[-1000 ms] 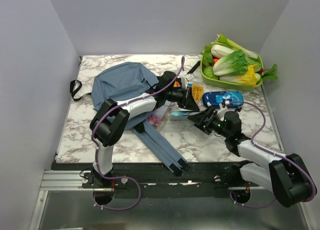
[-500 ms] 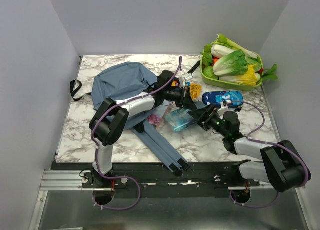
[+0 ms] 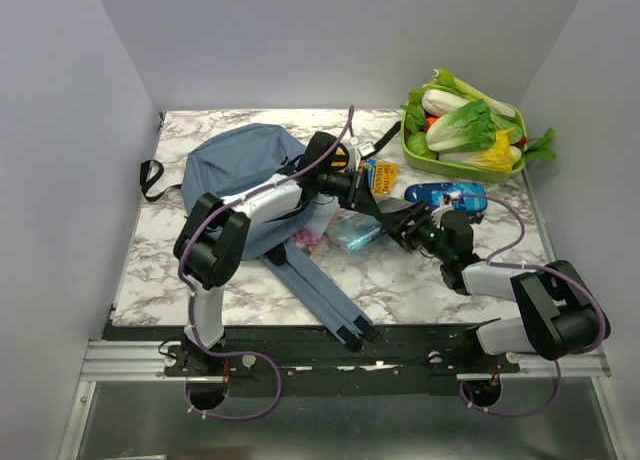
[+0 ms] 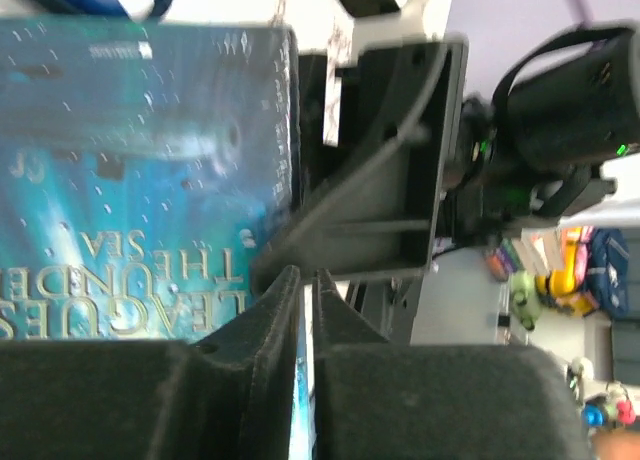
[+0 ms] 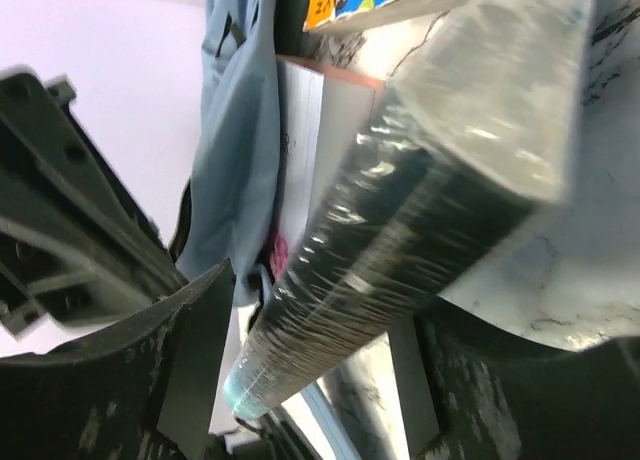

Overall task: Pack the student bag
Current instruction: Pick up the book from the center of the board.

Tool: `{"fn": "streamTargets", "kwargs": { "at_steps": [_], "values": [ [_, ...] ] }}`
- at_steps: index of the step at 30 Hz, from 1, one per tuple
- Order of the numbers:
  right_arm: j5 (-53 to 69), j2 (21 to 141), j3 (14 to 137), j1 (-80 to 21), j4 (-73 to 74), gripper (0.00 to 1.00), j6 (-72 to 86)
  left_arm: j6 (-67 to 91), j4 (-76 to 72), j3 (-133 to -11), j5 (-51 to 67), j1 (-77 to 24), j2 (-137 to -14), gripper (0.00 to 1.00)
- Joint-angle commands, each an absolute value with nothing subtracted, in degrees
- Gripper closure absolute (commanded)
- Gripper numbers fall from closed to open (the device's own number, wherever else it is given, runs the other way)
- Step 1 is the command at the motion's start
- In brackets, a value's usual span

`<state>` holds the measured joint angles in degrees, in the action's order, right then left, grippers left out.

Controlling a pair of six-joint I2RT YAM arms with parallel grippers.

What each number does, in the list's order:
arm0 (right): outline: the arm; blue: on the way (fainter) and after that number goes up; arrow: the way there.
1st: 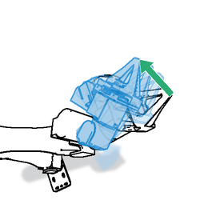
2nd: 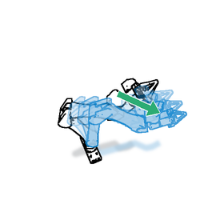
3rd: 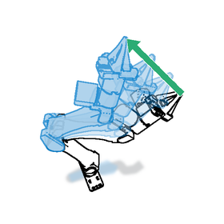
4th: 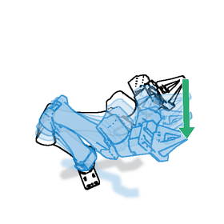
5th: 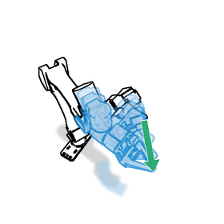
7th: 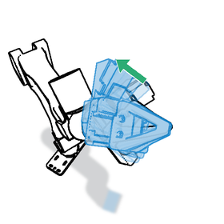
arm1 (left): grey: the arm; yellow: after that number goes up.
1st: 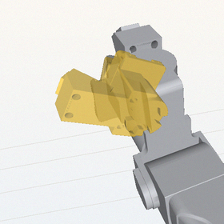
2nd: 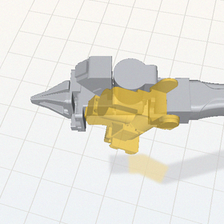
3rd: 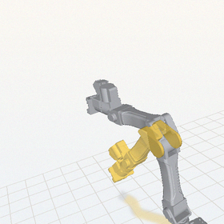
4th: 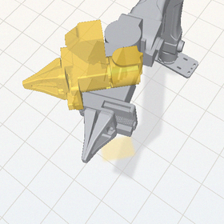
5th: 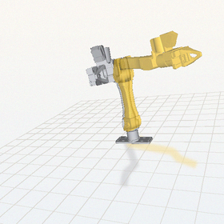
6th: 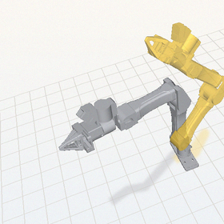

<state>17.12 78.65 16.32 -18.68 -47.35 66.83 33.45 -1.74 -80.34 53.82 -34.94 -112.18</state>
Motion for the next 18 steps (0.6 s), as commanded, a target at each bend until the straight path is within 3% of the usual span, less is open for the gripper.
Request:
{"fn": "streamTargets", "kwargs": {
  "at_steps": [1, 2, 5, 8, 14, 18],
  "values": [
    [13.4, 77.1, 22.7, -18.2, -40.4, 0.36, 67.2, 20.1, 20.4, -86.0, 57.0, -35.2, -107.8, 0.76],
    [13.2, 76.8, 23.0, -18.2, -38.7, 0.38, 67.0, 15.3, 23.0, -86.7, 55.9, -35.2, -107.1, 0.65],
    [11.6, 75.3, 22.7, -18.3, -34.4, 0.42, 66.3, 5.3, 31.7, -89.0, 47.9, -34.8, -103.5, 0.45],
    [10.7, 74.3, 22.7, -18.3, -29.8, 0.49, 65.3, -1.1, 36.6, -89.6, 37.3, -32.6, -99.3, 0.36],
    [9.9, 71.1, 23.1, -18.5, -19.3, 0.61, 63.1, -12.8, 44.4, -88.9, 22.7, -23.2, -97.2, 0.36],
    [8.0, 69.1, 23.6, -19.0, -12.4, 0.65, 61.3, -19.2, 42.7, -80.6, 16.2, -18.6, -96.2, 0.36]
  ]
}}
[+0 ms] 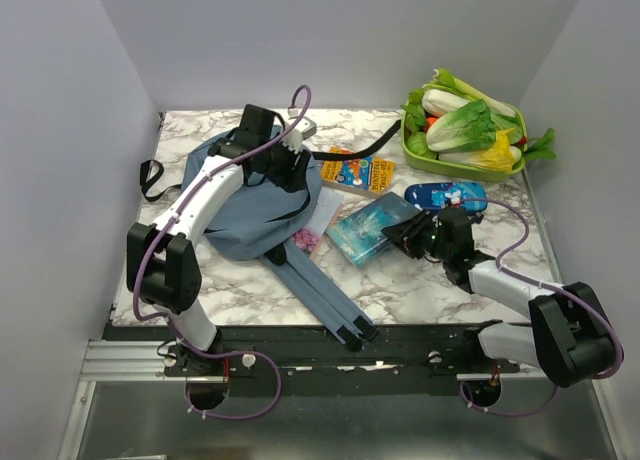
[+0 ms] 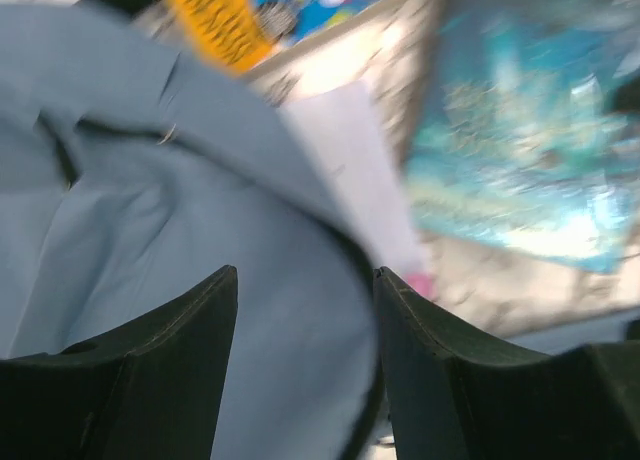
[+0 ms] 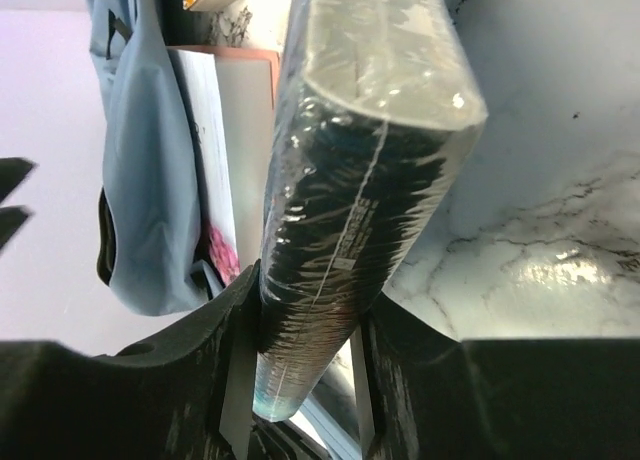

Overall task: Pack the student bag
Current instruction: Pick up the book from the center of the board.

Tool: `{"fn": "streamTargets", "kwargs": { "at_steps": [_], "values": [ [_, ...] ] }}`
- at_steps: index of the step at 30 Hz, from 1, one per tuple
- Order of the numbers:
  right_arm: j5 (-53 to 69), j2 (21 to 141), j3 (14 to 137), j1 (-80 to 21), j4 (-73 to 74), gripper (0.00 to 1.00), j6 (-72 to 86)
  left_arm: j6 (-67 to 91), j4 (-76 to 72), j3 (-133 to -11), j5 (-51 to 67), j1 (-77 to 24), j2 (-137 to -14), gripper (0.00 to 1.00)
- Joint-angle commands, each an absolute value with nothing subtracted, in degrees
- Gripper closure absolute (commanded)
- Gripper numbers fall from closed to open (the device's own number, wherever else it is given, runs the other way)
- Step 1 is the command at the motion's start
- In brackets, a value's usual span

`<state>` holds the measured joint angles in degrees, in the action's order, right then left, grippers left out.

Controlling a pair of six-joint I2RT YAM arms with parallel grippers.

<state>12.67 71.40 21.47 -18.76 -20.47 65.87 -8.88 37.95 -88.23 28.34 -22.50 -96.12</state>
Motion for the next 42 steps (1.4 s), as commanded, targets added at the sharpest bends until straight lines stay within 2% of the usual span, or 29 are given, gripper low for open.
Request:
{"fn": "streamTargets", "kwargs": {
  "at_steps": [1, 7, 11, 12, 15, 19, 28, 33, 38, 42],
  "values": [
    [7.7, 68.9, 23.6, -19.1, -11.5, 0.66, 60.7, -20.6, 41.2, -78.9, 15.0, -17.9, -95.3, 0.36],
    [7.8, 70.3, 22.8, -19.1, -9.9, 0.7, 60.9, -26.3, 38.6, -69.4, 13.0, -17.3, -93.6, 0.32],
    [8.1, 70.3, 22.3, -19.1, -10.1, 0.7, 60.1, -26.4, 37.1, -67.9, 12.8, -17.2, -92.7, 0.17],
    [8.2, 70.2, 22.3, -19.1, -10.1, 0.7, 60.1, -26.5, 37.3, -67.9, 13.3, -17.2, -92.6, 0.17],
    [8.0, 69.6, 22.1, -19.1, -9.4, 0.7, 59.2, -26.5, 38.3, -68.0, 16.7, -17.1, -91.2, 0.18],
    [7.8, 69.6, 21.8, -19.1, -9.2, 0.7, 58.8, -25.7, 41.7, -68.8, 21.2, -17.1, -88.2, 0.25],
    [8.6, 70.8, 21.6, -19.1, -10.5, 0.7, 58.7, -24.1, 41.3, -65.3, 28.9, -17.2, -80.3, 0.23],
    [8.6, 70.7, 21.4, -19.1, -10.5, 0.7, 58.7, -25.4, 39.4, -62.1, 27.2, -18.1, -80.5, 0.22],
    [8.5, 69.7, 21.2, -19.1, -10.3, 0.7, 58.6, -26.1, 34.5, -59.4, 20.0, -18.2, -81.7, 0.22],
    [8.4, 69.0, 19.9, -19.2, -10.5, 0.7, 58.7, -25.5, 35.1, -60.7, 21.8, -17.9, -80.3, 0.22]
  ]
}}
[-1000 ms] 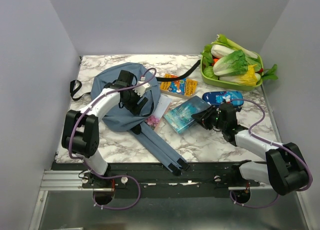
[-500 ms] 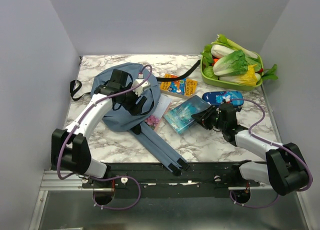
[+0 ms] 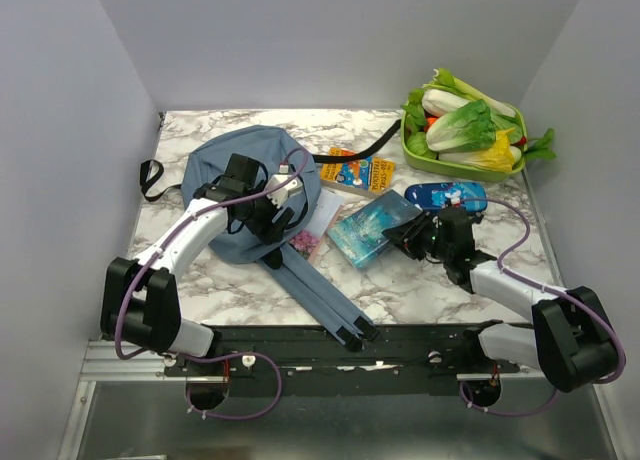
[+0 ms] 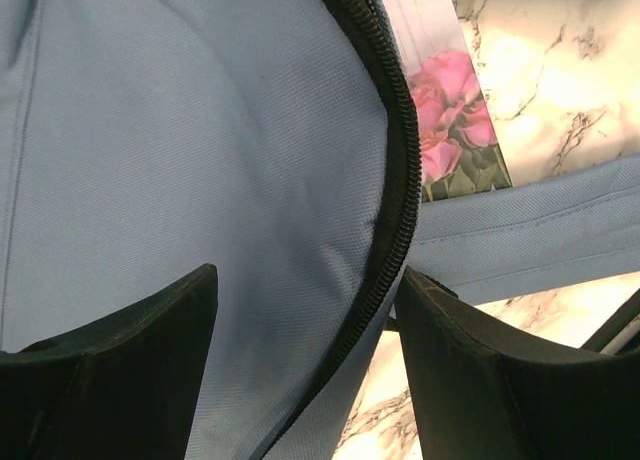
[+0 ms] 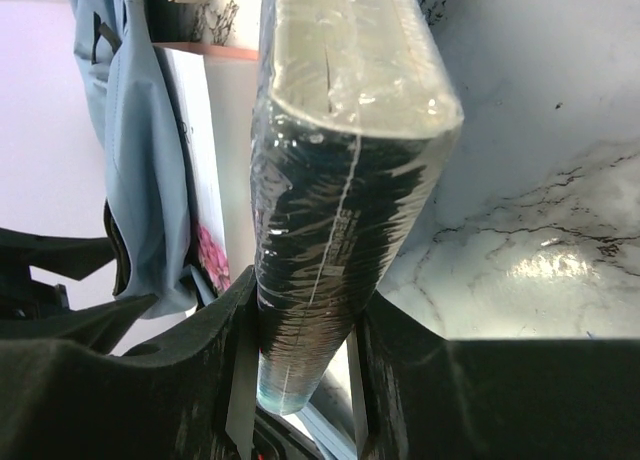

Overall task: Pack the student bag
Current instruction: Pick up the book from the center of the board.

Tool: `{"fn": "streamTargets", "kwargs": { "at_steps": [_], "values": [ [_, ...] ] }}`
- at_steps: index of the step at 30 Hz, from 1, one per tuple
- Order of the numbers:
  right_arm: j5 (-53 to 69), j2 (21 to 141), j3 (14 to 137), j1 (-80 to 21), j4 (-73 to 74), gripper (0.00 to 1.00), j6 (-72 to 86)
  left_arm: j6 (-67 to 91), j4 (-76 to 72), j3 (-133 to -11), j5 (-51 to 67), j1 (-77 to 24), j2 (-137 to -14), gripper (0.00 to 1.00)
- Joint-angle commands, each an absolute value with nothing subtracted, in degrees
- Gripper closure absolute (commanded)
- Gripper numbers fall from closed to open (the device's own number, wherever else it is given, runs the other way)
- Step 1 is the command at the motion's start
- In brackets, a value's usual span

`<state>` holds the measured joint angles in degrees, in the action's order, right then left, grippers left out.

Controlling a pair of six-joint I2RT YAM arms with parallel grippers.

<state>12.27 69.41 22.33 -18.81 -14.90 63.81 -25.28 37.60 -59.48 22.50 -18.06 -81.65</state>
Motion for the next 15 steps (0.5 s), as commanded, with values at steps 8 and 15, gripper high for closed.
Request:
{"fn": "streamTargets", "kwargs": {
  "at_steps": [8, 15],
  "values": [
    [8.8, 68.1, 19.2, -19.2, -10.7, 0.7, 58.9, -25.8, 43.1, -67.7, 31.7, -17.5, -77.4, 0.22],
    [9.1, 67.4, 18.8, -19.2, -10.5, 0.71, 58.8, -34.0, 47.5, -67.6, 27.8, -10.7, -77.3, 0.25]
  ]
}}
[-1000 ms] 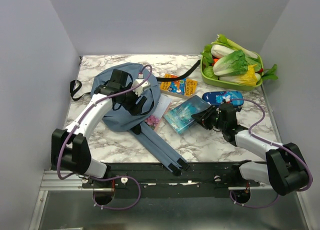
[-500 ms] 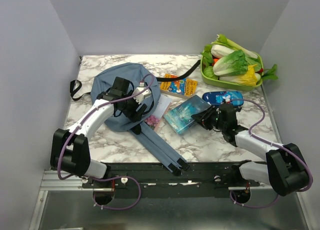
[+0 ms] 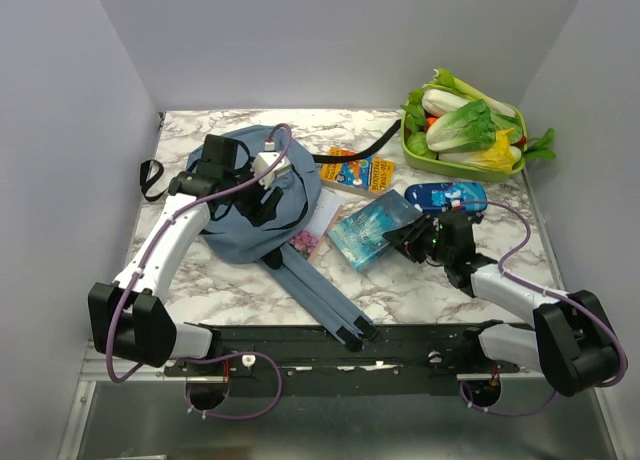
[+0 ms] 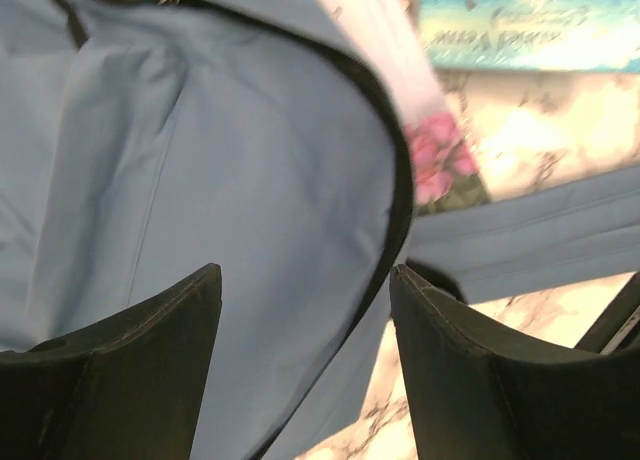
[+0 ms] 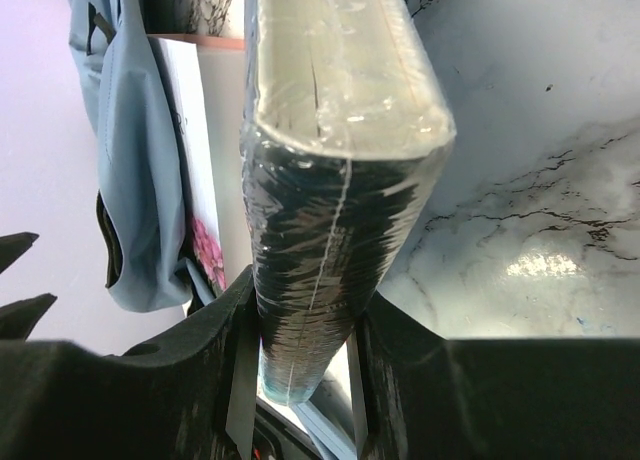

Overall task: Pack the student bag
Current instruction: Pick up the book from the center of the board.

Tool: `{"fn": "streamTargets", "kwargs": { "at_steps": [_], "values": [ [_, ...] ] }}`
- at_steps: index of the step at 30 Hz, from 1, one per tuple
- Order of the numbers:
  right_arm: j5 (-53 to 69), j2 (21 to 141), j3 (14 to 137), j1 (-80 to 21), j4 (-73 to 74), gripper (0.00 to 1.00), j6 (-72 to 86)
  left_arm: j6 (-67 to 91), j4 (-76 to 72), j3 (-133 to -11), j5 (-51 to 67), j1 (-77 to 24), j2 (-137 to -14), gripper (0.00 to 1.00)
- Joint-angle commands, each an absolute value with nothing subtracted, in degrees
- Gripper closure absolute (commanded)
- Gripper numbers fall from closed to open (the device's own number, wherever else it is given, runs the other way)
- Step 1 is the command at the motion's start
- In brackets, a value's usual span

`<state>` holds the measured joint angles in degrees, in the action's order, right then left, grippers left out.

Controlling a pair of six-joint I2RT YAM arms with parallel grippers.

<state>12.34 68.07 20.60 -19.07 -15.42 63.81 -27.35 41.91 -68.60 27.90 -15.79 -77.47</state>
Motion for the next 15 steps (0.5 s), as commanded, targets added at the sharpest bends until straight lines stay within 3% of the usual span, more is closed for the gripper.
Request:
{"fn": "streamTargets", "kwargs": {
  "at_steps": [1, 8, 15],
  "values": [
    [9.0, 67.2, 18.8, -19.2, -10.5, 0.71, 58.7, -36.8, 48.1, -66.4, 27.3, -9.7, -77.2, 0.26],
    [9.4, 66.6, 17.6, -19.3, -11.2, 0.71, 59.1, -42.4, 47.4, -57.3, 25.1, -6.9, -73.4, 0.26],
    [9.8, 66.4, 17.2, -19.3, -11.8, 0.71, 59.4, -41.4, 36.3, -47.3, 16.5, -14.3, -69.5, 0.2]
  ]
}}
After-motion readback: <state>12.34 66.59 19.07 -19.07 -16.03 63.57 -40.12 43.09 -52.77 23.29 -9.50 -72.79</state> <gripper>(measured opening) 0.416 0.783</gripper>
